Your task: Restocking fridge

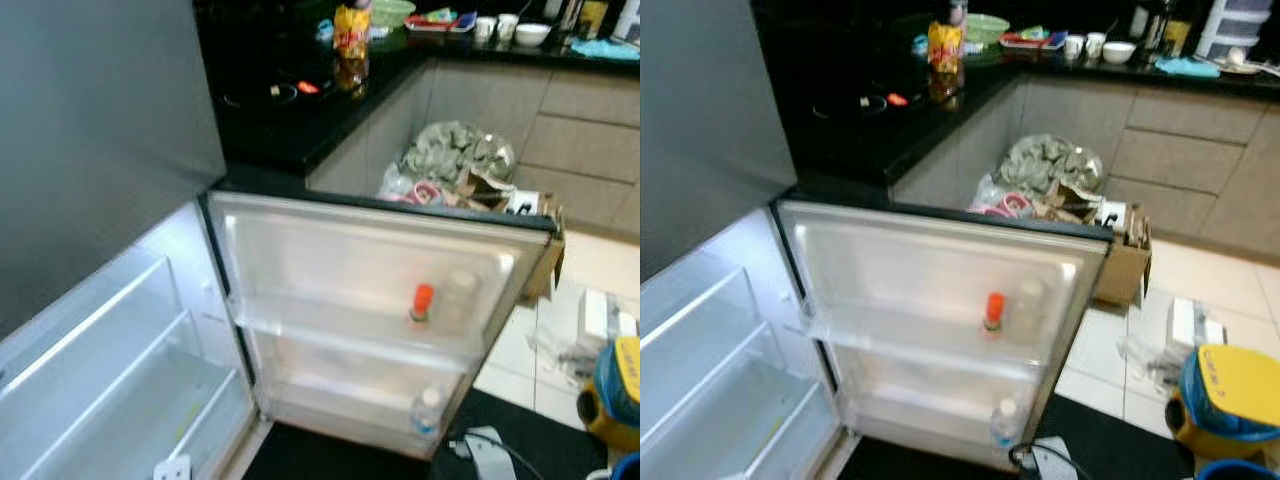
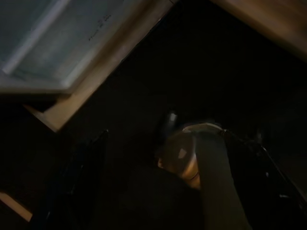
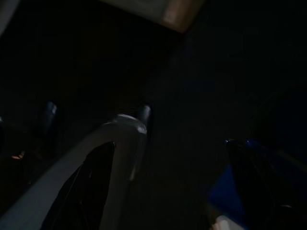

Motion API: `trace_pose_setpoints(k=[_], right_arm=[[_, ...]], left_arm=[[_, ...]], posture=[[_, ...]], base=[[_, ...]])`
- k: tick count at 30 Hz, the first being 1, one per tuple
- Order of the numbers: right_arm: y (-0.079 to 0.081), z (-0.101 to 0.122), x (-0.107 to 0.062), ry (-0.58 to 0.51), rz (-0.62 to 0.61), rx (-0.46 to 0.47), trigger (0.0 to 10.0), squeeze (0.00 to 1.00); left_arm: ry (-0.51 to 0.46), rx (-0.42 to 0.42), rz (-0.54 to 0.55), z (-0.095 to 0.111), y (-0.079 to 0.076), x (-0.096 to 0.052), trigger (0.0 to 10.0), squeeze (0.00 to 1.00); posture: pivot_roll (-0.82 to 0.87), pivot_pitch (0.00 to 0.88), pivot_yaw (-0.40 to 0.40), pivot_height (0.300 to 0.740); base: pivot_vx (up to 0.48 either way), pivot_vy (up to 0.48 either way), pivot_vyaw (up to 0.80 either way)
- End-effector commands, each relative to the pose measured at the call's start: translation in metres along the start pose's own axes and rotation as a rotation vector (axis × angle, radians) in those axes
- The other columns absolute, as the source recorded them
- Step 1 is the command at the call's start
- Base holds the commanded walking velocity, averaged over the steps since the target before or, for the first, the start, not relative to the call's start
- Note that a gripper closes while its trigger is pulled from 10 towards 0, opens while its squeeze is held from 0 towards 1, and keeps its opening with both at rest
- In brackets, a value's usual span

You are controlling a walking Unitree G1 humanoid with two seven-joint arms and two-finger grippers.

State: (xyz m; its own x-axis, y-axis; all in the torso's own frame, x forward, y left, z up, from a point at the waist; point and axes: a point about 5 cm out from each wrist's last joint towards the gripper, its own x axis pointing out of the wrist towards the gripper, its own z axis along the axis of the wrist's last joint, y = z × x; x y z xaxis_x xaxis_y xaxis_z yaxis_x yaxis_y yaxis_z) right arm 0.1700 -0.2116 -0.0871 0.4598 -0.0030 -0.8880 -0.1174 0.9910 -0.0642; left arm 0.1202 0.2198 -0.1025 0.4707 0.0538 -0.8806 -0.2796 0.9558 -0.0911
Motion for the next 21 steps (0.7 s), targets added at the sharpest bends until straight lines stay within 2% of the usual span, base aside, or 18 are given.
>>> trace_pose_setpoints(k=[1, 11, 19, 21], right_arm=[[-0.0025, -0.0052, -0.0008, 0.018, -0.009, -0.002, 10.0, 0.00], [-0.0012, -0.0067, -0.0010, 0.017, 0.014, -0.011, 10.0, 0.00], [-0.0003, -0.0047, -0.0008, 0.016, 0.030, -0.029, 10.0, 0.00], [-0.0004, -0.0040, -0.0008, 0.014, 0.035, -0.033, 10.0, 0.00]], left_arm=[[-0.001, 0.015, -0.011, 0.0014, -0.0019, 0.0005, 10.0, 0.00], [0.001, 0.017, -0.020, 0.0007, -0.0036, 0.0007, 10.0, 0.00], [-0.001, 0.017, -0.024, 0.0008, -0.0048, 0.0009, 10.0, 0.00], [-0.007, 0.014, -0.021, 0.0018, -0.0056, 0.0012, 10.0, 0.00]], posture=[[0.00, 0.000, 0.016, 0.740], [0.00, 0.000, 0.016, 0.740], [0.00, 0.000, 0.009, 0.740], [0.00, 0.000, 0.009, 0.740]], base=[[0.000, -0.439, 0.00], [0.000, -0.441, 0.00], [0.000, -0.437, 0.76], [0.000, 0.000, 0.76]])
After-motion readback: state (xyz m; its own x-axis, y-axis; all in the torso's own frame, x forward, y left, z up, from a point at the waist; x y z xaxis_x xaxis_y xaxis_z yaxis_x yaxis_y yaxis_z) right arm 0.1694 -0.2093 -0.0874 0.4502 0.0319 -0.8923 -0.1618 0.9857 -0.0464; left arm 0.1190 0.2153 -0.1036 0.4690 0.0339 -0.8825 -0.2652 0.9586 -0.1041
